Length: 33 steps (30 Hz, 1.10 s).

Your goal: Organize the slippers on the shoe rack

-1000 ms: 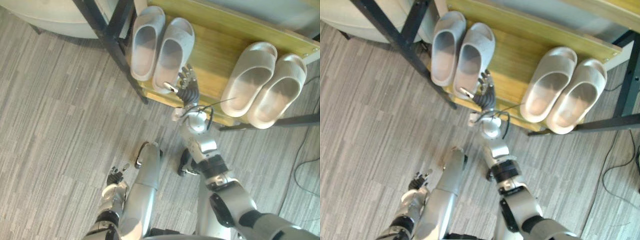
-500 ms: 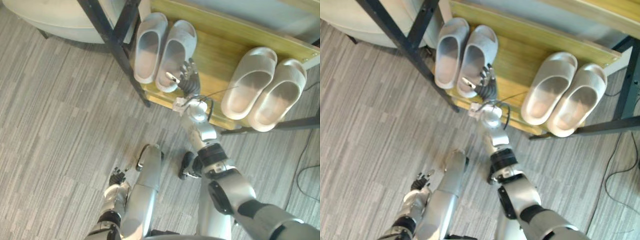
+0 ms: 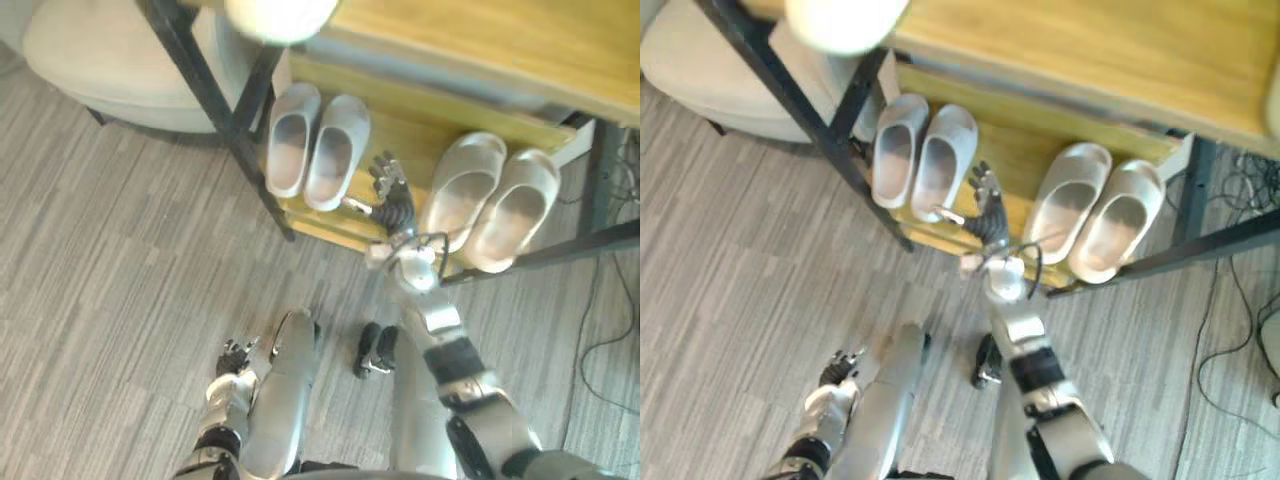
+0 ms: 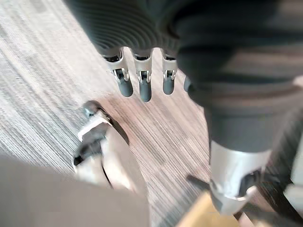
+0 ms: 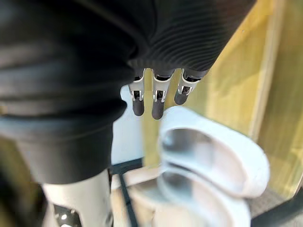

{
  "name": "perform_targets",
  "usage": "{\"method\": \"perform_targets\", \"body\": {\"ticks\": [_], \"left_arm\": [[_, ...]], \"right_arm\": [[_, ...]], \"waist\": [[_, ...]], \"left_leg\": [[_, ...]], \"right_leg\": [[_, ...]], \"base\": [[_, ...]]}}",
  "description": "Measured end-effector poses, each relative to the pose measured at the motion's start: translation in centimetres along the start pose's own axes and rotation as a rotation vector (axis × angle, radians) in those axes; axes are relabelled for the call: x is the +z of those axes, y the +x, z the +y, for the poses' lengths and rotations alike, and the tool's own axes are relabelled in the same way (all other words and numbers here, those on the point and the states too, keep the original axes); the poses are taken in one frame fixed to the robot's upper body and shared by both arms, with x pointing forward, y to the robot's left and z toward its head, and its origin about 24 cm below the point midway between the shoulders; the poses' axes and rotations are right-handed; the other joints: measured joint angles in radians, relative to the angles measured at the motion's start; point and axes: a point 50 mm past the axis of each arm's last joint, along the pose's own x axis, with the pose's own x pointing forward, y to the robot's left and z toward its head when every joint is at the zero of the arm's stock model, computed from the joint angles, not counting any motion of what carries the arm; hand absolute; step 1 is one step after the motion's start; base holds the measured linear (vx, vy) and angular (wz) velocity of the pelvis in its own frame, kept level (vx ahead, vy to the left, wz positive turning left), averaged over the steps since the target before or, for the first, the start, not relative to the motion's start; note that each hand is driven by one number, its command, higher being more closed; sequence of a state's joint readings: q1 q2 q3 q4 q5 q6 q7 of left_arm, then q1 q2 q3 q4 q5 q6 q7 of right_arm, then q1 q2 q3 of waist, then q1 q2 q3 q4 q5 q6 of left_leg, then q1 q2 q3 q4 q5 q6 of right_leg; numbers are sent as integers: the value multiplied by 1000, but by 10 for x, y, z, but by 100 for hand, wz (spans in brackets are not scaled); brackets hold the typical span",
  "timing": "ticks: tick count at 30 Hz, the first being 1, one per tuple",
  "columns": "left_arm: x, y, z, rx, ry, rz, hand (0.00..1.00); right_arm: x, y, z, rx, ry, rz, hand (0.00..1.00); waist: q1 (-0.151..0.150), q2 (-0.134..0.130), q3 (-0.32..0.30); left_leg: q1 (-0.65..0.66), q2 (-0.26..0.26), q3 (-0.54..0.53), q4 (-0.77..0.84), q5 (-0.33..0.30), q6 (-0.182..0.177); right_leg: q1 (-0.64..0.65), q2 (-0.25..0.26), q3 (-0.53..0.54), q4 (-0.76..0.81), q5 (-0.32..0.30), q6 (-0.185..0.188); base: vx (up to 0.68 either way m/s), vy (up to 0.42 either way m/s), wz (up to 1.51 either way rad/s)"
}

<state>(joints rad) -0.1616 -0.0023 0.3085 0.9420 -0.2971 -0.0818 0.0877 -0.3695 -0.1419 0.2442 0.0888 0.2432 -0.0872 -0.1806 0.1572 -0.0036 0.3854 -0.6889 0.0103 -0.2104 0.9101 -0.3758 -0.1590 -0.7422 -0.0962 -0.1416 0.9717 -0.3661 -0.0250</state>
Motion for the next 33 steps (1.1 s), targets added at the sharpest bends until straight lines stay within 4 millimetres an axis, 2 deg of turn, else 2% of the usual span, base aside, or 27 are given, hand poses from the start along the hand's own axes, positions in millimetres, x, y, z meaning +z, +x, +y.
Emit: {"method": "perform_targets", "body": {"ticks": [1,3,5,8,12,13,15,16,17,19,20,21,22,24,25,27,29,33], "left_arm": [[-1,0,0,-3,4,1,0],[-7,-3,2,-39,87,19,0],[-14,-5,6,-51,136,38,0],[-27,-10,19,-49,199,82,0],[-43,-17,23,-91,315,134,0],[-50,-20,24,-105,355,153,0],[-56,-22,24,-117,378,172,0],[-62,-25,23,-131,391,189,0],[-64,-25,23,-137,394,193,0],[-71,-29,18,-166,417,211,0],[-73,-30,17,-171,418,214,0],[-75,-31,14,-179,419,217,0],[-76,-31,13,-182,420,218,0],[-79,-34,11,-200,449,226,0],[-80,-34,12,-201,452,227,0],[-83,-37,11,-215,466,225,0],[-84,-38,10,-222,495,222,0],[-85,-38,5,-253,597,211,0]], "right_arm": [[-1,-3,-1,5,1,3,0],[-9,-25,-10,48,5,28,0],[-12,-37,-12,72,8,40,0],[-28,-59,-16,88,-10,115,0],[-51,-90,-28,97,-119,236,0],[-68,-105,-36,71,-154,325,0],[-86,-121,-46,39,-188,426,0],[-102,-139,-58,5,-230,526,0],[-106,-145,-61,-10,-239,558,0],[-129,-178,-76,-86,-271,722,0],[-134,-185,-80,-102,-280,758,0],[-144,-203,-84,-131,-286,846,0],[-147,-207,-84,-135,-287,868,0],[-163,-238,-87,-155,-296,1022,0],[-165,-241,-87,-163,-292,1037,0],[-176,-267,-88,-232,-250,1158,0],[-180,-276,-87,-273,-227,1201,0],[-185,-282,-84,-311,-202,1243,0]], "waist": [[-2,-1,-4],[-17,-7,-29],[-32,-10,-48],[-49,-25,-100],[-56,-25,-158],[-69,-22,-190],[-79,-17,-215],[-89,-11,-240],[-95,-7,-247],[-104,6,-273],[-105,8,-275],[-106,13,-278],[-107,14,-279],[-108,24,-293],[-108,25,-293],[-108,38,-303],[-111,42,-308],[-113,39,-309]], "left_leg": [[8,2,5,-11,5,3],[97,19,41,-124,41,11],[153,26,55,-186,60,13],[265,31,90,-317,96,26],[399,32,123,-481,148,43],[456,34,131,-561,176,44],[510,35,139,-623,197,48],[546,34,144,-673,213,53],[558,34,145,-687,218,56],[600,34,149,-742,238,63],[608,34,149,-751,241,65],[629,33,152,-770,249,67],[632,33,153,-773,251,68],[650,34,161,-795,261,72],[652,34,162,-797,264,72],[659,34,154,-811,275,75],[667,34,147,-833,290,77],[726,40,145,-867,301,81]], "right_leg": [[8,0,0,-10,2,3],[90,-9,-4,-106,30,7],[142,-10,-4,-162,46,8],[232,-10,12,-264,80,9],[338,-9,22,-391,116,22],[386,-9,22,-455,135,30],[432,-8,21,-502,149,37],[463,-8,23,-542,160,46],[473,-8,23,-556,164,48],[518,-6,25,-615,185,57],[526,-5,26,-627,190,57],[549,-4,27,-651,200,60],[554,-4,27,-658,203,63],[581,1,31,-702,227,65],[585,2,32,-707,230,66],[609,4,23,-752,255,68],[620,6,22,-771,269,69],[700,14,17,-828,292,73]], "base": [[118,1,-3],[160,23,-6],[169,33,-8],[197,51,-15],[230,68,-13],[152,51,-3],[162,56,-5],[147,54,-5],[154,76,-4],[104,71,-6],[63,55,-7],[41,39,-3],[28,48,-3],[4,41,-5],[0,0,0],[-43,27,8],[-58,12,10],[-77,3,3]]}}
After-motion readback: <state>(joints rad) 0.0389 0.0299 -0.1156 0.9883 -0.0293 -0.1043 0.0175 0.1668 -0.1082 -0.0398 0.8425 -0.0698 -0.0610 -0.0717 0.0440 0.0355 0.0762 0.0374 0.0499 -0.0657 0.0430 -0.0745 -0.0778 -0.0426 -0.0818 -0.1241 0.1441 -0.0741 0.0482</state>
